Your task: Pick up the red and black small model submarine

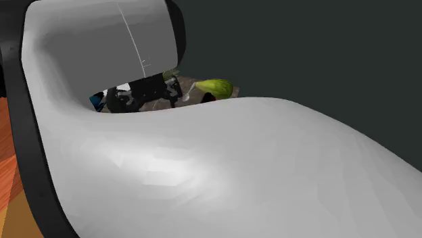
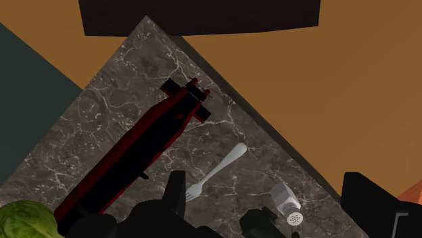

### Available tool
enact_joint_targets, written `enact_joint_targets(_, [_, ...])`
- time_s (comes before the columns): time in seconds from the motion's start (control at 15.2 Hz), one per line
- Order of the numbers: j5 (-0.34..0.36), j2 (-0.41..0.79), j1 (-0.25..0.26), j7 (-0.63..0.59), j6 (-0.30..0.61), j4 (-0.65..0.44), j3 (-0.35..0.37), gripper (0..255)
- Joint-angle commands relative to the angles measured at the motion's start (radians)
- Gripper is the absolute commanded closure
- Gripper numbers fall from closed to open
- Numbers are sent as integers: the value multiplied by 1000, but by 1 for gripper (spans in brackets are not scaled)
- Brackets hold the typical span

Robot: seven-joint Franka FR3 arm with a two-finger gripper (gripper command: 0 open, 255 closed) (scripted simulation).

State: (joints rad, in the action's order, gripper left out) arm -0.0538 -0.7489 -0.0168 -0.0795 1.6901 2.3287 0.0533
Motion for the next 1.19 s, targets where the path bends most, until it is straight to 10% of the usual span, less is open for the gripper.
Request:
enact_joint_targets(0.0, [0, 0, 0, 0, 0, 0, 0, 0])
enact_joint_targets(1.12, [152, 447, -97, 110, 413, 71, -89, 0])
